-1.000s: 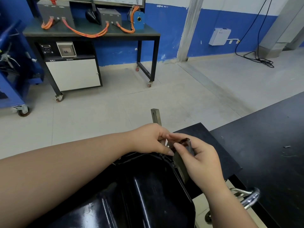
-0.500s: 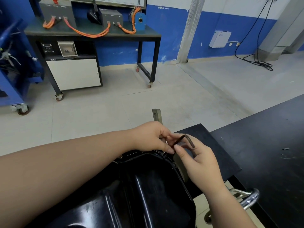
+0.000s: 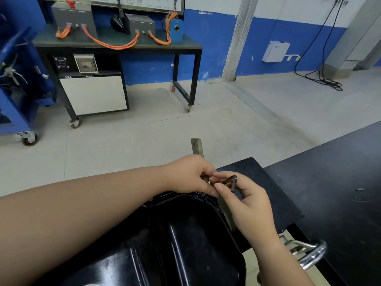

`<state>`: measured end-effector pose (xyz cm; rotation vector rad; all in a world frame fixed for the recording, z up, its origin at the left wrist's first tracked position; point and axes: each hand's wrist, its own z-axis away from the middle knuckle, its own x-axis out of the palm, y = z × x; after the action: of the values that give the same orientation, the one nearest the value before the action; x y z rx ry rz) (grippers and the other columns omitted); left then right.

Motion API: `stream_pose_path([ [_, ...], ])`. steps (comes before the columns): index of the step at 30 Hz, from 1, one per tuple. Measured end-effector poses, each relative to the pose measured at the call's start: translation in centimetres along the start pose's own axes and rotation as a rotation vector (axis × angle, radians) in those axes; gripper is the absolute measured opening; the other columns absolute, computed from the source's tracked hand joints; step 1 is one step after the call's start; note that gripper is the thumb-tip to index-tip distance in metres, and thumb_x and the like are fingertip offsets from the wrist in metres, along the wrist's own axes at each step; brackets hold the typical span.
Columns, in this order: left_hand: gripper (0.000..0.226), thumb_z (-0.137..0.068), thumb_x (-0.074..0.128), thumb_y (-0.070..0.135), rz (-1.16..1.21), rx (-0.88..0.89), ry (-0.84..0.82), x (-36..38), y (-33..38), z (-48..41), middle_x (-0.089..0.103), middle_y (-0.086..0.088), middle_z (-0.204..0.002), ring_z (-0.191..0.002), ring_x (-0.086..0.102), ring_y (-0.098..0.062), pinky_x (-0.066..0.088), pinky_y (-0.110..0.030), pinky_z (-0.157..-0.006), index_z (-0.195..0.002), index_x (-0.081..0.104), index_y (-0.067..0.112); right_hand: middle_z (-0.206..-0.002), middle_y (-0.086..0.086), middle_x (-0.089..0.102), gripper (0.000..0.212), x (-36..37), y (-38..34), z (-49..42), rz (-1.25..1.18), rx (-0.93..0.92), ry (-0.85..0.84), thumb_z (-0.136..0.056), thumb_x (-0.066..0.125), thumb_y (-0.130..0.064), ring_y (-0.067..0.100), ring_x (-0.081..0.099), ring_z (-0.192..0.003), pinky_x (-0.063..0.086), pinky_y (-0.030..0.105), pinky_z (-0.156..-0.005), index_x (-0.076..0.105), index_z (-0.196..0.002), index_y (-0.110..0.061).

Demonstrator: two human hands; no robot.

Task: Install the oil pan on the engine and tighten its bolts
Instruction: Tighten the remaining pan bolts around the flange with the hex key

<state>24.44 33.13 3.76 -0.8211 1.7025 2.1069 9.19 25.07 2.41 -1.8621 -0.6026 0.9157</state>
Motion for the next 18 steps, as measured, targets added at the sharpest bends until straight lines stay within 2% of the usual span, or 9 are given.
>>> stream_pose_path([
  [2,0.023,-0.078,0.075,0.017,0.037,-0.005,0.004,0.00,-0.11,-0.05,0.067,-0.023,-0.084,-0.071,0.050,-0.014,0.046,-0.033,-0.072,-0.096,0.070,0.004,-0.095,-0.017,0.071,0.035,-0.28,0.08,0.12,0.020,-0.025,-0.032,-0.086,0.061,-0.001,0.002,0.065,-0.096,0.045,0.008,-0.079,0.070,-0.095,-0.034],
  [4,0.025,-0.078,0.074,0.016,0.026,-0.010,0.003,-0.02,-0.19,-0.09,0.067,-0.026,-0.087,-0.071,0.050,-0.016,0.046,-0.036,-0.073,-0.098,0.070,0.002,-0.094,-0.019,0.072,0.040,-0.29,0.14,0.06,0.027,-0.034,-0.018,-0.086,0.061,0.002,0.001,0.065,-0.095,0.045,0.008,-0.079,0.070,-0.093,-0.037],
  [6,0.020,-0.078,0.074,0.018,-0.003,0.000,-0.005,-0.04,-0.17,-0.05,0.064,-0.018,-0.073,-0.066,0.048,-0.014,0.041,-0.031,-0.066,-0.091,0.069,0.004,-0.088,-0.017,0.073,0.036,-0.22,0.17,-0.08,0.009,-0.026,0.010,-0.084,0.064,0.003,-0.001,0.066,-0.091,0.045,0.005,-0.077,0.072,-0.087,-0.032],
  [8,0.011,-0.077,0.075,0.021,-0.014,0.004,-0.001,-0.11,-0.13,-0.04,0.052,0.002,-0.056,-0.055,0.042,-0.006,0.035,-0.025,-0.060,-0.077,0.065,0.017,-0.082,-0.016,0.072,0.023,-0.09,0.27,-0.15,0.005,-0.002,0.040,-0.080,0.069,0.000,-0.002,0.066,-0.084,0.044,0.004,-0.071,0.072,-0.080,-0.023],
  [9,0.014,-0.076,0.076,0.022,-0.015,0.003,0.004,-0.16,-0.05,0.00,0.047,0.009,-0.051,-0.049,0.039,-0.003,0.033,-0.022,-0.056,-0.072,0.063,0.024,-0.078,-0.013,0.071,0.015,0.01,0.34,-0.16,0.008,0.008,0.063,-0.078,0.072,-0.004,-0.001,0.065,-0.078,0.044,0.005,-0.066,0.071,-0.075,-0.019],
  [11,0.018,-0.075,0.077,0.023,-0.011,-0.011,0.000,-0.23,-0.02,0.02,0.045,0.013,-0.044,-0.044,0.037,-0.001,0.030,-0.017,-0.049,-0.069,0.061,0.029,-0.069,-0.001,0.067,0.013,0.17,0.52,-0.12,0.018,0.028,0.100,-0.073,0.076,-0.015,0.010,0.061,-0.067,0.046,0.019,-0.058,0.065,-0.067,-0.014],
  [13,0.016,-0.075,0.077,0.023,-0.009,-0.016,-0.014,-0.23,-0.03,0.04,0.046,0.015,-0.044,-0.044,0.038,-0.001,0.030,-0.016,-0.049,-0.069,0.062,0.026,-0.066,0.008,0.065,0.018,0.24,0.49,-0.02,0.008,0.042,0.091,-0.071,0.077,-0.023,0.023,0.058,-0.068,0.046,0.028,-0.062,0.061,-0.066,-0.016],
  [16,0.018,-0.076,0.076,0.021,-0.008,0.000,-0.009,-0.10,-0.08,0.02,0.046,0.011,-0.051,-0.050,0.040,-0.005,0.032,-0.020,-0.054,-0.068,0.061,0.025,-0.078,-0.001,0.068,0.011,0.08,0.38,0.03,0.020,0.019,0.023,-0.078,0.073,-0.021,0.015,0.061,-0.077,0.048,0.019,-0.068,0.067,-0.079,-0.030],
  [18,0.013,-0.077,0.075,0.017,0.015,0.004,0.001,-0.03,-0.10,-0.02,0.049,0.005,-0.057,-0.057,0.042,-0.009,0.034,-0.024,-0.058,-0.072,0.063,0.019,-0.090,-0.006,0.070,0.028,-0.20,0.33,0.08,0.048,-0.025,-0.042,-0.085,0.065,-0.010,0.009,0.063,-0.089,0.048,0.015,-0.078,0.069,-0.088,-0.037],
])
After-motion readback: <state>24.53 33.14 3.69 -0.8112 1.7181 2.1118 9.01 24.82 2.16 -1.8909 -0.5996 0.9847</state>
